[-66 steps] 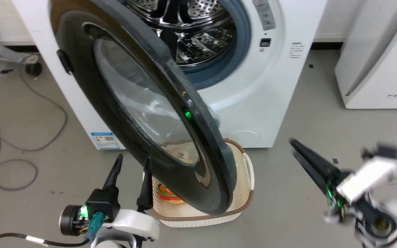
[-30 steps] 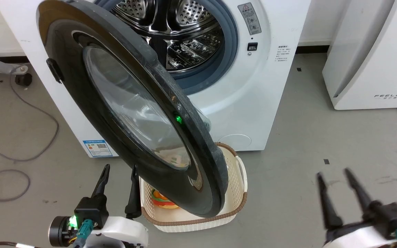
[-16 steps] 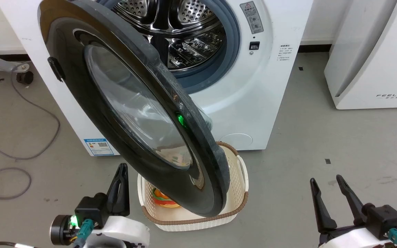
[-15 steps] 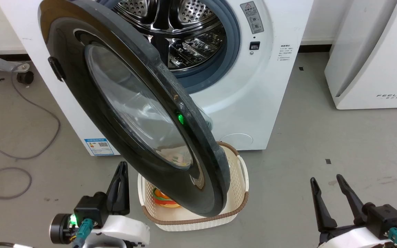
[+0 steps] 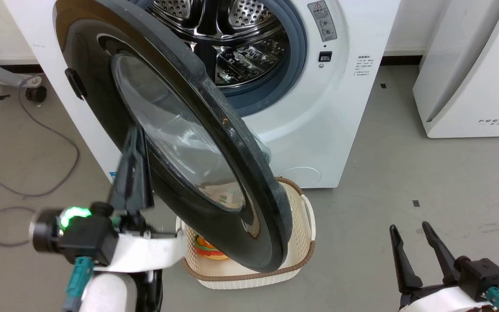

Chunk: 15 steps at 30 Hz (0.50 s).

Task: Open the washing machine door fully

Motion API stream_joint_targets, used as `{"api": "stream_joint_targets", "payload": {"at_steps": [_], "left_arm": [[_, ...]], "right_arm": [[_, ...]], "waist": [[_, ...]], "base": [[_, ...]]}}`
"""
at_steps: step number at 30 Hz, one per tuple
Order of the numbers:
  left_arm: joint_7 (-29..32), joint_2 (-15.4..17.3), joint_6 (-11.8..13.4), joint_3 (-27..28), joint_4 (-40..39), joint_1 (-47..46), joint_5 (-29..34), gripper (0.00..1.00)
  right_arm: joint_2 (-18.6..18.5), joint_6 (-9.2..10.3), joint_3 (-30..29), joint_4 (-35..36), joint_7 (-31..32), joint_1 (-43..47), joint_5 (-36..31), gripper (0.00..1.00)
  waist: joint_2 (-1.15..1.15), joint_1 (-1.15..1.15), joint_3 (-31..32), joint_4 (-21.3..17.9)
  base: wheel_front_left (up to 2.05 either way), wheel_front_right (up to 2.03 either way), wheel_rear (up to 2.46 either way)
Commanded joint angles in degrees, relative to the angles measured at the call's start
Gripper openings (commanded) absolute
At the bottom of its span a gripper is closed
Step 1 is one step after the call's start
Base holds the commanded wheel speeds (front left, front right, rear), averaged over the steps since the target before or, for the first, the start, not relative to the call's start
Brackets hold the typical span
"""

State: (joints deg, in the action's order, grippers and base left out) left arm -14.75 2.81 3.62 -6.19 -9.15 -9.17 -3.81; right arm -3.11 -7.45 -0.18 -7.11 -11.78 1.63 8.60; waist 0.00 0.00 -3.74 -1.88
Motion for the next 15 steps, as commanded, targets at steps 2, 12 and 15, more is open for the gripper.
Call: {"api": "stream_joint_targets", "payload": {"at_steps": [2,12,15], "left_arm": [[-0.3,0.1,0.3,-0.4,-4.4,-2.2,1.2,0.0],[-0.3,0.1,-0.9,-6.5,-16.4,-10.8,2.8,0.0],[-0.3,0.1,-1.9,-10.6,-16.4,-12.8,2.5,0.0]], "right_arm": [[0.2,-0.03,0.2,-0.5,-0.4,-1.1,0.4,1.0],[0.2,-0.03,-0.1,-1.8,-0.7,-1.8,1.1,1.0],[0.2,-0.03,0.0,-2.1,-0.8,-1.9,1.5,1.0]], "waist": [[0.0,0.0,-0.1,0.0],[0.0,0.0,-0.1,-0.2],[0.0,0.0,-0.1,-0.6]], "base": [[0.0,0.0,0.0],[0.0,0.0,0.0],[0.0,0.0,0.0]]}}
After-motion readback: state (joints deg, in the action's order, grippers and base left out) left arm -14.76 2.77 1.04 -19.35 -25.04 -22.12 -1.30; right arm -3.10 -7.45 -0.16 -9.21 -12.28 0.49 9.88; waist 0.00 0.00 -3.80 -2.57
